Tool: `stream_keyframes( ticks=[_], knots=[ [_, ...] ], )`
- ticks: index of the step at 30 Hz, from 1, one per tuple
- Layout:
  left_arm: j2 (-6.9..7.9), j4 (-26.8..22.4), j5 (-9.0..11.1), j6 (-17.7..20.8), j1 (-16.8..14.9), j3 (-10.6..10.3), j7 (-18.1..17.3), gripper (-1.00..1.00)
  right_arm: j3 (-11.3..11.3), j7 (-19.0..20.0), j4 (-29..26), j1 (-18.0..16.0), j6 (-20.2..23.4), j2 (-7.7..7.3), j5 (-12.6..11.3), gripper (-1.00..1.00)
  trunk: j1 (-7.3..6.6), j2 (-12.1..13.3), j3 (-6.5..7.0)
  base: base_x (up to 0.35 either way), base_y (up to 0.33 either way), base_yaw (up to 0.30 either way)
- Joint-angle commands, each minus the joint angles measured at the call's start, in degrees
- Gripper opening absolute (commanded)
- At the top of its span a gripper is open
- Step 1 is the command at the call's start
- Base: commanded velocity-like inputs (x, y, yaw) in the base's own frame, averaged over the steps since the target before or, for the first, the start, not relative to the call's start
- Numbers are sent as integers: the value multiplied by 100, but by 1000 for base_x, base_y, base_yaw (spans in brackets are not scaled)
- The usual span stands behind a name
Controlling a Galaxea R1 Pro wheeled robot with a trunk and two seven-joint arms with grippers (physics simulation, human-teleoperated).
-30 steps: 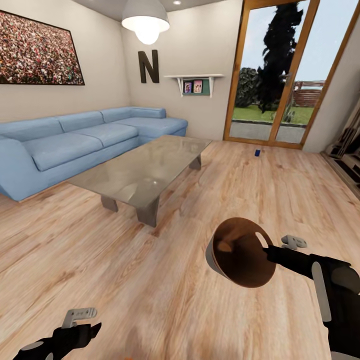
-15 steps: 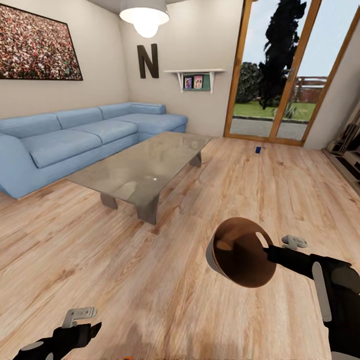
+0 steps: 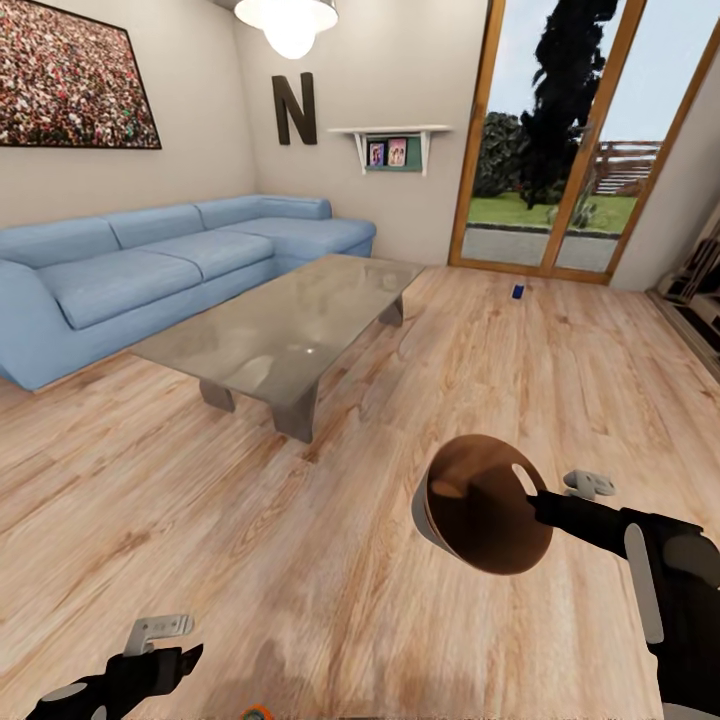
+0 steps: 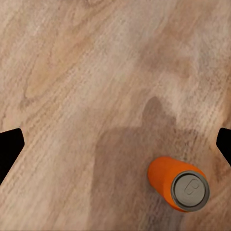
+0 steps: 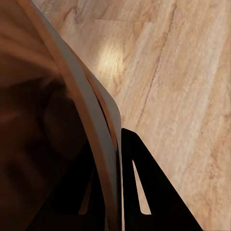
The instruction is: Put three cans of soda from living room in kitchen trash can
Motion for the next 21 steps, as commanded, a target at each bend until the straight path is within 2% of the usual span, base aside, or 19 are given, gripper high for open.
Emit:
stream_keyframes(
  ticks=[1, 21],
  knots=[
    [1, 0, 0, -3, 0, 0, 0, 100, 0, 25, -2, -2, 33, 0, -202, -100, -1, -1, -9, 0, 0, 0],
    [4, -8, 7, -8, 1, 0, -3, 100, 9, 26, -2, -4, 33, -19, -204, -100, -1, -1, -199, 0, 0, 0]
  ],
)
